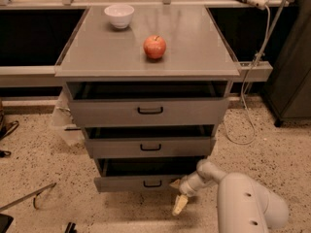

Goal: Close bottom drawer

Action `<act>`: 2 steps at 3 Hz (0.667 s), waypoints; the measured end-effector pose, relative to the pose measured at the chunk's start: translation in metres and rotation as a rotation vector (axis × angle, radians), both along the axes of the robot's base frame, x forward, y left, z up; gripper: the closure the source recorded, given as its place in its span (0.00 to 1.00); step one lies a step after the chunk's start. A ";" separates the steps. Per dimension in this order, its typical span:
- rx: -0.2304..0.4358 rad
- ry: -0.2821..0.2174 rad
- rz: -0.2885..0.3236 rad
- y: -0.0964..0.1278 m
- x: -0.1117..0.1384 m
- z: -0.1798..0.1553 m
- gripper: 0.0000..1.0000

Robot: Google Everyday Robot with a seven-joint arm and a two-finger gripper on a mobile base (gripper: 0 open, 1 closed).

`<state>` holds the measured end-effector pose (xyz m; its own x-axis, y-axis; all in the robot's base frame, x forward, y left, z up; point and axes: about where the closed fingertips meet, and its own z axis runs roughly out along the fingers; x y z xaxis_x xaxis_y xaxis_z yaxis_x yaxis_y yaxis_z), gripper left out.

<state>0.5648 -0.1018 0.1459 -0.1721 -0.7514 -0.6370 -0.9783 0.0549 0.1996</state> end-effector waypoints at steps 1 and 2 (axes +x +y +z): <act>-0.007 -0.036 0.007 0.005 0.015 0.009 0.00; -0.007 -0.036 0.007 0.006 0.012 0.009 0.00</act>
Offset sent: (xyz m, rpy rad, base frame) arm 0.1244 0.0317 0.0627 -0.0348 -0.2500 0.0365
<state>0.5767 -0.0959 0.1546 -0.1434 -0.7569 -0.6376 -0.9853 0.0490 0.1634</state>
